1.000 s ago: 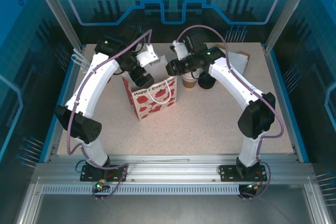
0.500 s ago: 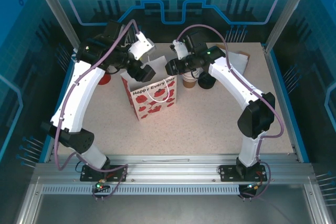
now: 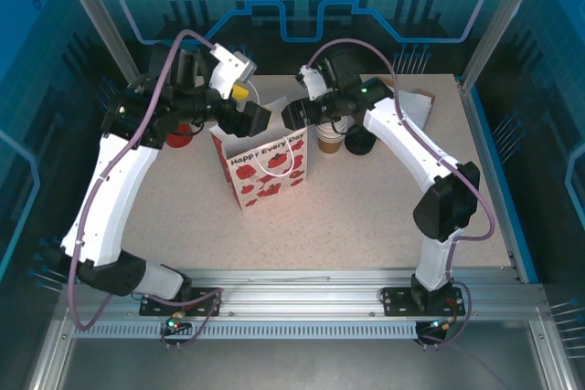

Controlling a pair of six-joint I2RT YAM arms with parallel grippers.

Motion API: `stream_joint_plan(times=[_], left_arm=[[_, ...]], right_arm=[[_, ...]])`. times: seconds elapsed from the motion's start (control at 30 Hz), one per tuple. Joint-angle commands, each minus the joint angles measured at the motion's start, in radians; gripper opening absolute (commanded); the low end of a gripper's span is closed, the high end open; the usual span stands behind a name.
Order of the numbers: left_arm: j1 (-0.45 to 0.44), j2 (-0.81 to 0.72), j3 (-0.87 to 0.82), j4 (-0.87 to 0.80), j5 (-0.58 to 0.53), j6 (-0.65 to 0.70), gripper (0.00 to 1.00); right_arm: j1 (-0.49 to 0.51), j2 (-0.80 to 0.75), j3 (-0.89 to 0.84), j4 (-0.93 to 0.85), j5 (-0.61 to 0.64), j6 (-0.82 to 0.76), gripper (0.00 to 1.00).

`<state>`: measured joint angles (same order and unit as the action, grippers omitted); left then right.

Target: Pack the takeout coffee

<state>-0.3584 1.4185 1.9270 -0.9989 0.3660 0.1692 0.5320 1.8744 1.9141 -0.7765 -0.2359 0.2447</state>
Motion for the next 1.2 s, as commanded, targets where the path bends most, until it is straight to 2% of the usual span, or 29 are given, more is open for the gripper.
stream_joint_plan(times=[0.0,0.1,0.27,0.4,0.5,0.63,0.8,0.97,1.17], left_arm=[[-0.004,-0.047,-0.061,0.138,0.044,-0.139,0.86],[-0.002,-0.078,-0.114,0.191,0.043,-0.194,0.85],[-0.001,-0.138,-0.229,0.298,0.05,-0.299,0.82],[-0.015,-0.214,-0.386,0.491,0.041,-0.465,0.79],[-0.049,-0.233,-0.441,0.562,0.005,-0.51,0.78],[-0.107,-0.2,-0.415,0.542,-0.061,-0.476,0.77],[-0.139,-0.181,-0.396,0.475,-0.14,-0.399,0.76],[-0.137,-0.217,-0.437,0.4,-0.222,-0.336,0.77],[-0.132,-0.219,-0.432,0.357,-0.212,-0.323,0.77]], right_arm=[[0.01,-0.009,0.04,0.014,0.0,0.02,0.79],[0.01,-0.029,0.051,0.03,-0.014,0.035,0.86],[-0.013,-0.108,0.049,0.052,0.008,0.045,0.87],[-0.085,-0.267,-0.102,0.109,0.064,0.048,0.87],[-0.173,-0.365,-0.243,0.123,0.131,0.042,0.87],[-0.296,-0.419,-0.389,0.124,0.224,0.035,0.85],[-0.359,-0.401,-0.478,0.137,0.351,0.001,0.82],[-0.393,-0.336,-0.513,0.175,0.36,0.001,0.78],[-0.454,-0.167,-0.428,0.15,0.412,-0.011,0.69]])
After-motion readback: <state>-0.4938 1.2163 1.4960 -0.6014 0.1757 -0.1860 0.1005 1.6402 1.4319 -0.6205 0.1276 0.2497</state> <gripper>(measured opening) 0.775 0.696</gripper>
